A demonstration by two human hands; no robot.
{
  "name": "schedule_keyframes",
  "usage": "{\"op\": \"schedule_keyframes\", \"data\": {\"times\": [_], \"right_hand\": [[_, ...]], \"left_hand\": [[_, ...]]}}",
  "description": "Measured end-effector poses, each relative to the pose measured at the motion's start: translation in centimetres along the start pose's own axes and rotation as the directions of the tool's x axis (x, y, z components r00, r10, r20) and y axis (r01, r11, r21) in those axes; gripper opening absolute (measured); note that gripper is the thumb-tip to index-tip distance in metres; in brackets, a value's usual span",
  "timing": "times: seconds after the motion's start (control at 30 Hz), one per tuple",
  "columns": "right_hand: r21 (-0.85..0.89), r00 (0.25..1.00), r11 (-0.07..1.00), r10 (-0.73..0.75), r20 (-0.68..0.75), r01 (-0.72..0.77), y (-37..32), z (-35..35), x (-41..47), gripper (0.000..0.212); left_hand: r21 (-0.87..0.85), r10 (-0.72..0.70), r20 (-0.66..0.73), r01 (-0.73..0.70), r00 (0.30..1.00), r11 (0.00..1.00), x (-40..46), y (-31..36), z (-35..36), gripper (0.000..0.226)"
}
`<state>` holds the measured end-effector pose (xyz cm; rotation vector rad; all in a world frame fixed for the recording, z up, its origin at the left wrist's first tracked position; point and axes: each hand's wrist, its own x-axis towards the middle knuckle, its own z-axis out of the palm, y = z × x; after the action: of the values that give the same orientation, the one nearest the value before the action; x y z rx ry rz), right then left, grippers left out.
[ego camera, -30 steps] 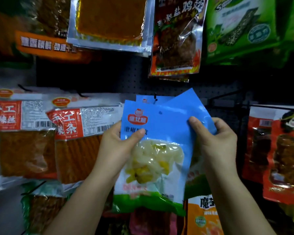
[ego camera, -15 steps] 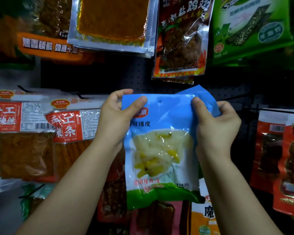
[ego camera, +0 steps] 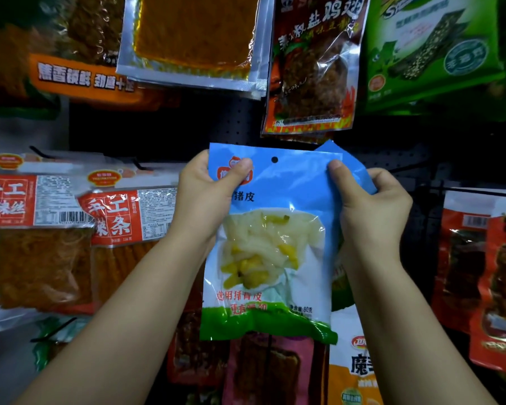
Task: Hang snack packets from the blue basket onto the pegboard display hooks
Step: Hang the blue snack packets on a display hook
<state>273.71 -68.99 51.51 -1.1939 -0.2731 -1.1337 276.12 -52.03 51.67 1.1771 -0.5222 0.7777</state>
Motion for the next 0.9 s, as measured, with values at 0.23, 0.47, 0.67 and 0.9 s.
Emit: {"op": "schedule_keyframes", "data": {"times": [0.23,0.47,0.67,0.9], "right_hand": [[0.012,0.998,0.998,0.065,0.008,-0.065,0.7,0.2,-0.1,0.031],[-0.039,0.996,0.995,0.09,-0.005,-0.091,2.6,0.3,0.0,0.033],[-0.115,0.993,0.987,0.115,0.003,-0.114,4.6,0.3,0.7,0.035],[-0.204,0.992,0.977,0.045,-0.115,-0.068,6.7,-3.0,1.2,0.036]], "left_hand": [[0.045,-0.028,-0.001,0.028,1.0,0.999,0.0,0.2,-0.2,0.013],[0.122,-0.06,-0.02,0.062,0.998,0.991,0.4,-1.8,-0.3,0.012],[0.329,0.042,0.012,-0.044,0.999,0.943,1.7,-3.5,-0.2,0.019],[0.532,0.188,-0.006,-0.156,0.982,0.832,3.6,-6.1,1.0,0.022]]}}
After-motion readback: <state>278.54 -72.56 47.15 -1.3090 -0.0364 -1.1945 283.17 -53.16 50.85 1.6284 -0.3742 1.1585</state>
